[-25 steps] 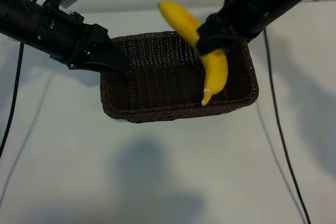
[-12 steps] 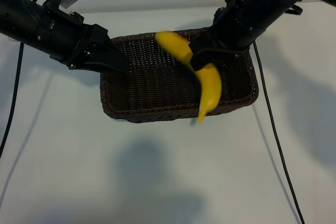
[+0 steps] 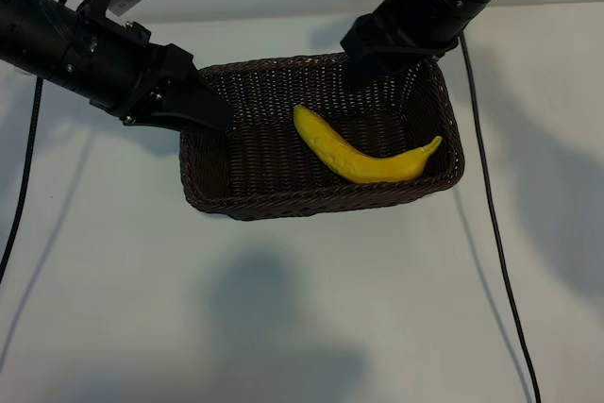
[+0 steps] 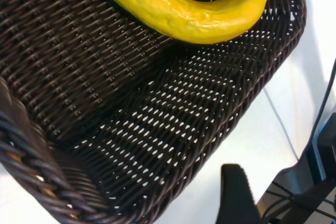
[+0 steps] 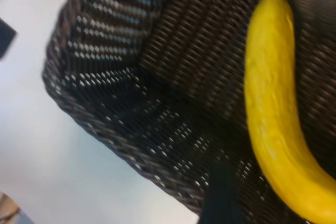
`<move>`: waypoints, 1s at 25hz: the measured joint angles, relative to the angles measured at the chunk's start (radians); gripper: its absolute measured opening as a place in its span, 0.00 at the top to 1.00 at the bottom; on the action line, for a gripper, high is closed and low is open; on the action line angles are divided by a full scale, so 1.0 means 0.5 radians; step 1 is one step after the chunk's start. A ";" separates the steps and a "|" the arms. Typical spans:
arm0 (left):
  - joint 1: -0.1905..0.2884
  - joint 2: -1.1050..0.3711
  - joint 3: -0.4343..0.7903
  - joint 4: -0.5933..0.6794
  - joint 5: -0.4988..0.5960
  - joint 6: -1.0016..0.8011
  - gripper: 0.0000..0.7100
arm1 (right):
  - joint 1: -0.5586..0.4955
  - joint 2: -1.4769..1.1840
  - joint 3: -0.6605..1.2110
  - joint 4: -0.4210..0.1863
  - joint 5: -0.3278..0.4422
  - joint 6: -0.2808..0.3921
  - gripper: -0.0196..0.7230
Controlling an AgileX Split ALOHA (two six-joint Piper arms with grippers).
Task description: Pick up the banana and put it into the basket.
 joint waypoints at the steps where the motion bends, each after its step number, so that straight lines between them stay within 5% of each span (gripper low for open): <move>1: 0.000 0.000 0.000 0.000 0.002 0.000 0.33 | 0.000 -0.004 -0.003 -0.030 0.018 0.000 0.26; 18: 0.000 0.000 0.000 0.000 0.002 0.000 0.33 | -0.019 -0.320 0.006 -0.326 0.134 0.000 0.27; 25: 0.000 -0.071 -0.004 0.000 0.002 0.015 0.33 | -0.287 -0.443 0.439 -0.151 -0.059 -0.202 0.28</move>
